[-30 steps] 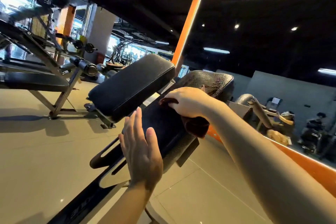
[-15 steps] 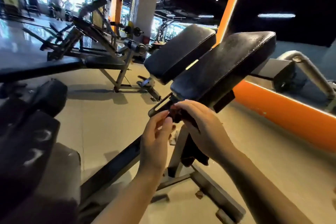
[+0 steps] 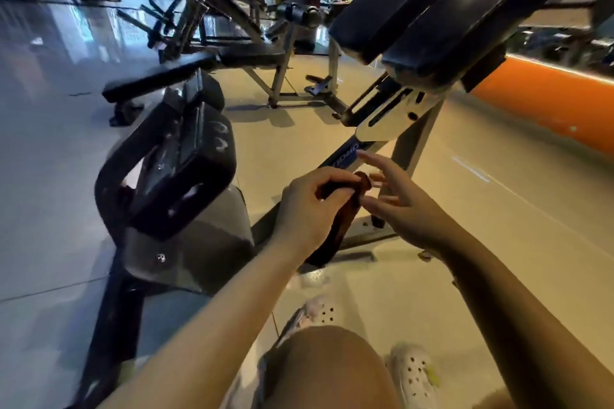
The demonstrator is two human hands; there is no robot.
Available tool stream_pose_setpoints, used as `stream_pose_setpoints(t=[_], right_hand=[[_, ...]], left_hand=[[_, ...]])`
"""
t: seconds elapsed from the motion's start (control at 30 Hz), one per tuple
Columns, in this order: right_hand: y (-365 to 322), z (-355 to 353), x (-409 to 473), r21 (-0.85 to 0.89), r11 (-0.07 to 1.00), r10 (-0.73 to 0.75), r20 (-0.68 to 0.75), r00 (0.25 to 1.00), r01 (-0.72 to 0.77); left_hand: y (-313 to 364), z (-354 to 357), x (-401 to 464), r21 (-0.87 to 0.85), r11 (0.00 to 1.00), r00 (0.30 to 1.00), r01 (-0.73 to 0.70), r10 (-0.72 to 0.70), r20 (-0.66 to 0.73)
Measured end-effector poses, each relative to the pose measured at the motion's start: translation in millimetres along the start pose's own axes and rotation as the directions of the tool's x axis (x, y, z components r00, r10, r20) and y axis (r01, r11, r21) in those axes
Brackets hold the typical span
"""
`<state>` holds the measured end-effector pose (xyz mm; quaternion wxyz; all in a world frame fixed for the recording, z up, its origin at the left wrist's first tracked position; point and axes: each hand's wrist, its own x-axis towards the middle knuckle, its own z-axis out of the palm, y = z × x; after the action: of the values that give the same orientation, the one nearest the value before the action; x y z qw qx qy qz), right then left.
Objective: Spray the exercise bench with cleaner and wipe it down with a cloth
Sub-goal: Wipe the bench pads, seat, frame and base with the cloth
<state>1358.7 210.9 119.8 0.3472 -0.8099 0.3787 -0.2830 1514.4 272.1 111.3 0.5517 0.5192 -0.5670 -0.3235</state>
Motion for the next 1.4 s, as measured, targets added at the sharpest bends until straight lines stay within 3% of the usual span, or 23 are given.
stream_pose_setpoints(t=[0.07,0.2,0.47,0.63,0.73,0.83,0.93,1.07,1.23,1.4], right_hand=[[-2.1,8.2,-4.0,-0.107,0.994,-0.014,0.050,0.999,0.019],[-11.3,13.6,-8.2,0.020,0.999,0.041,-0.026,0.999,-0.041],[-29.7,-0.9,-28.7,0.154,0.988,-0.023,0.146,0.989,0.000],[-27.5,-1.2,-42.4,0.161,0.987,-0.043,0.311,0.949,-0.008],[-28.4,5.3,-41.4,0.041,0.999,-0.001,0.429,0.903,-0.018],[-35.9,10.6,-28.0,-0.139,0.990,0.028,0.396,0.918,0.029],[-49.8,15.9,-13.6,-0.172,0.981,-0.019,0.395,0.918,0.094],[-64.2,38.2,-0.6,-0.293,0.938,-0.014,0.506,0.862,0.187],[-78.6,55.3,17.9,-0.485,0.840,-0.031,0.406,0.913,0.244],[-85.4,65.4,26.9,-0.529,0.794,-0.158,0.295,0.942,0.299]], left_hand=[[2.9,-9.3,-10.2,0.108,0.992,0.998,-0.066,0.063,0.026],[9.3,-32.7,-22.3,0.277,0.954,0.993,-0.119,0.108,0.055],[19.7,-62.4,-43.1,0.396,0.907,0.989,-0.142,0.109,0.103],[26.3,-62.3,-45.8,0.459,0.857,0.963,-0.235,0.142,0.228],[22.4,-62.7,-44.5,0.505,0.798,0.935,-0.329,0.201,0.292],[12.7,-72.7,-40.0,0.539,0.749,0.916,-0.386,0.243,0.318],[4.5,-91.1,-39.5,0.519,0.771,0.928,-0.368,0.272,0.254],[-5.3,-118.8,-45.8,0.541,0.792,0.948,-0.285,0.148,0.283],[-9.1,-151.9,-52.7,0.520,0.829,0.970,-0.208,0.109,0.215],[-9.0,-171.4,-51.9,0.614,0.776,0.988,-0.142,0.070,0.139]])
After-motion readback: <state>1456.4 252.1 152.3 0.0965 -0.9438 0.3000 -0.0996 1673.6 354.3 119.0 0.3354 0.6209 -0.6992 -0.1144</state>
